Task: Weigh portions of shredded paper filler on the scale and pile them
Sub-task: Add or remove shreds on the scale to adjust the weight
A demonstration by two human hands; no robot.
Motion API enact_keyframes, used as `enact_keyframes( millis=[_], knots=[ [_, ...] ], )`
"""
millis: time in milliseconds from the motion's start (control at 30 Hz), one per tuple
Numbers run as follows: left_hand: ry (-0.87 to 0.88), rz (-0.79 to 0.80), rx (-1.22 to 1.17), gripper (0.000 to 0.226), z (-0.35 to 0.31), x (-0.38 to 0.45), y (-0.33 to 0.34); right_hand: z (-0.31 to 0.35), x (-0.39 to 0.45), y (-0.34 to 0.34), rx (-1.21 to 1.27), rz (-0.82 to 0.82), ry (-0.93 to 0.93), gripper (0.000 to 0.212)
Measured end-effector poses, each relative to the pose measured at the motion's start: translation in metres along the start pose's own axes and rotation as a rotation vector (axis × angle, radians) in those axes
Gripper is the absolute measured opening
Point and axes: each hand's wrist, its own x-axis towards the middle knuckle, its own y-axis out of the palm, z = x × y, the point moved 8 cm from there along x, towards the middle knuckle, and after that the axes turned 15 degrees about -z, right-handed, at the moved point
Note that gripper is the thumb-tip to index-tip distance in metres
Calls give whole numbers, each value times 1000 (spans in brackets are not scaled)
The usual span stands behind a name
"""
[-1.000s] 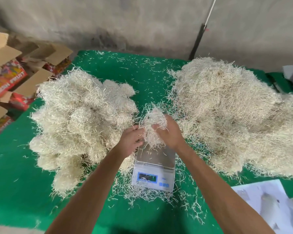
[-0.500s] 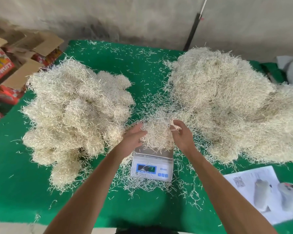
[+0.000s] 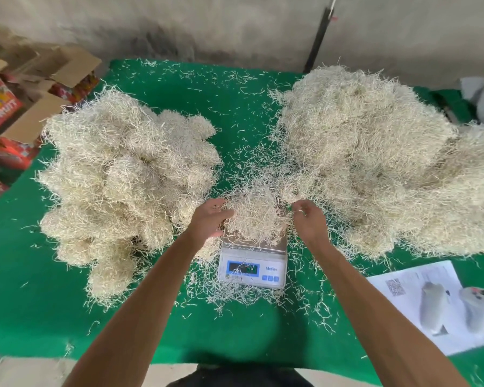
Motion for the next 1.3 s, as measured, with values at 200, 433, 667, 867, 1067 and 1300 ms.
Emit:
enact_keyframes(
  millis=[200, 433, 667, 867, 1067, 1300],
  knots=[
    [67, -62, -191, 42, 3, 0, -3, -6, -10, -1, 47, 59, -33, 66],
    [48, -81, -262, 37, 8, 6, -3, -19, -4, -18, 122, -46, 18, 53],
    [38, -131, -281, 29, 11, 9, -4, -49, 9, -35, -25, -124, 110, 62],
    [50, -163, -275, 27, 11, 13, -6, -58, 12, -36, -17, -146, 165, 63],
    [57, -167, -221, 25, 7, 13, 1, -48, 10, -33, -30, -152, 129, 42],
    [60, -305, 33, 32, 0, 14, 11, -3, -3, -9, 143, -131, 24, 38]
  ],
)
